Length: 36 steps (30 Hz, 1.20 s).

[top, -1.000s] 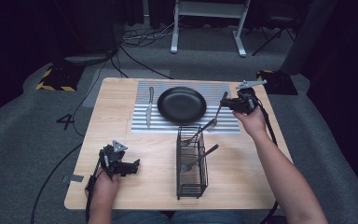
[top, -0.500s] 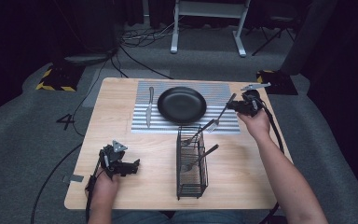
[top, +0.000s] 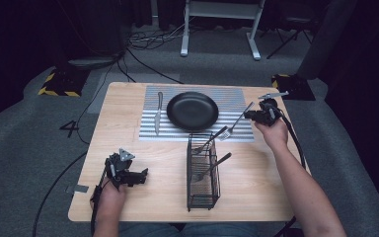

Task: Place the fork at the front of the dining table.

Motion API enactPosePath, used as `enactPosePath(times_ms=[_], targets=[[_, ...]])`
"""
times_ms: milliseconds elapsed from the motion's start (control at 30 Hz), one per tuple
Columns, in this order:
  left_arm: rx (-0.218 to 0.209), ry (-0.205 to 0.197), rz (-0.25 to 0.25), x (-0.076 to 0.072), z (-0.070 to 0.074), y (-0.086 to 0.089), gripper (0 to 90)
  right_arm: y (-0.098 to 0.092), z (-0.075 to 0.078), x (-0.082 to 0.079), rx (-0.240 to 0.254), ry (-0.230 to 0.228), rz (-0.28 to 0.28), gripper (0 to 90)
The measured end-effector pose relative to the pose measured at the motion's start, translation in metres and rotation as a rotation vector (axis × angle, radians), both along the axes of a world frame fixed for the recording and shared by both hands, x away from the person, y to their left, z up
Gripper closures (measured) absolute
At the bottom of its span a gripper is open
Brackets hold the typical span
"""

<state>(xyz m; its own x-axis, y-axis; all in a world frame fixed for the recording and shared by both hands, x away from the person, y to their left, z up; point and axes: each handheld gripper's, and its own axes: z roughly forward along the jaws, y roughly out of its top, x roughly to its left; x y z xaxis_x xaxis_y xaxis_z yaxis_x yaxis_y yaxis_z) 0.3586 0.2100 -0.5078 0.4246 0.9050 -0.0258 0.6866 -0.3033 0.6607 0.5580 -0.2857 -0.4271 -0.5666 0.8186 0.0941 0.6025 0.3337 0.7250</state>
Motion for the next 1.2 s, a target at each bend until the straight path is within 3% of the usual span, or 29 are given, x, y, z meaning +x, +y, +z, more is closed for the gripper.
enactPosePath(times_ms=[133,367,467,500,533,600,633,667,700,933,967,1167,1200], targets=[[0.000,-0.001,0.000,0.000,0.000,0.000,0.0,-0.004,-0.013,0.005,0.004,0.032,-0.024,77.0],[0.000,0.000,0.000,0.000,0.000,0.000,0.0,-0.006,-0.022,0.009,0.002,0.057,-0.049,74.1],[0.000,0.000,-0.001,0.000,0.000,0.000,0.0,-0.010,-0.023,0.009,0.042,0.068,-0.071,64.3],[0.000,0.000,0.000,0.000,0.000,0.000,0.0,-0.008,-0.023,0.009,0.063,0.091,-0.114,52.4],[0.000,0.000,0.000,0.000,0.000,0.000,0.0,-0.008,-0.023,0.009,0.063,0.091,-0.114,52.4],[0.000,0.000,0.000,0.000,0.000,0.000,0.0,0.000,-0.028,0.011,0.073,0.126,-0.153,41.4],[0.000,0.000,0.000,0.000,0.000,0.000,0.0,0.000,-0.028,0.011,0.073,0.126,-0.153,41.4],[0.000,0.000,0.000,0.000,0.000,0.000,0.0,0.005,-0.030,0.012,0.059,0.129,-0.165,42.5],[-0.001,0.000,0.000,0.000,0.000,0.000,0.0,0.015,-0.035,0.013,0.050,0.170,-0.147,48.0],[0.000,0.000,0.000,0.000,0.000,0.000,0.0,0.035,-0.047,0.013,0.033,0.205,-0.161,47.3],[0.000,0.000,0.000,0.000,0.000,0.000,0.0,0.040,-0.051,0.013,0.006,0.214,-0.159,47.0],[0.000,0.000,0.000,0.000,0.000,0.000,0.0,0.053,-0.053,0.012,-0.036,0.184,-0.173,45.5],[0.000,0.000,0.000,0.000,0.000,0.000,0.0,0.059,-0.053,0.012,-0.078,0.162,-0.173,47.8]])
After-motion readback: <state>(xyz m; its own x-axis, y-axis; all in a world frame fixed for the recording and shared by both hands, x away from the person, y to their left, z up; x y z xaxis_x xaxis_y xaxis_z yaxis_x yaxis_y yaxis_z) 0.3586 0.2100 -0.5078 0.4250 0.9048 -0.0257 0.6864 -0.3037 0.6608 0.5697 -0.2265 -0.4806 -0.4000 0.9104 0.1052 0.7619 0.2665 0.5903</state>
